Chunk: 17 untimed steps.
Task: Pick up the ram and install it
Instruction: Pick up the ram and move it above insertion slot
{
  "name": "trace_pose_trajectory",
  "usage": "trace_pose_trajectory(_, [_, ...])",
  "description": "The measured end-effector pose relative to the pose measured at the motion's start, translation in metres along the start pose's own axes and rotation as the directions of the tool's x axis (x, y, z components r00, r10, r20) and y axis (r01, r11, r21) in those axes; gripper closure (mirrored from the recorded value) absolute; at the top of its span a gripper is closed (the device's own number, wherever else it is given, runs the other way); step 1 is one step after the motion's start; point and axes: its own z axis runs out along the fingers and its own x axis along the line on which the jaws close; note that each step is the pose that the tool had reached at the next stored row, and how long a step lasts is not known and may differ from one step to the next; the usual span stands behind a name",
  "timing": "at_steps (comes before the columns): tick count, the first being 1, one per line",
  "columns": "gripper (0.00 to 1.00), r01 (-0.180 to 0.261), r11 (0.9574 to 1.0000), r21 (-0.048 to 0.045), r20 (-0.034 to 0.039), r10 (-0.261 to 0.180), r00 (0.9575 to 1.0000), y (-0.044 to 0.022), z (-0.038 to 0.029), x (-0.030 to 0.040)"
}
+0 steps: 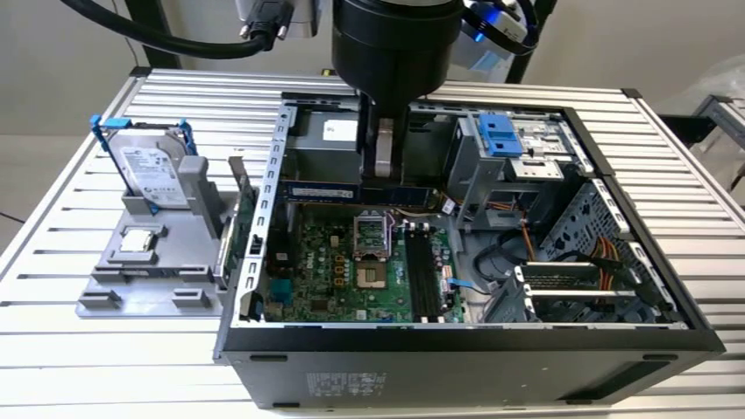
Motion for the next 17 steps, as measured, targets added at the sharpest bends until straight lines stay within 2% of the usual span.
trace_pose_trajectory(17, [1.0, -0.001, 1.0, 0.0001, 0.0001, 0.001, 1.0, -0.0088, -0.0002, -0.0005])
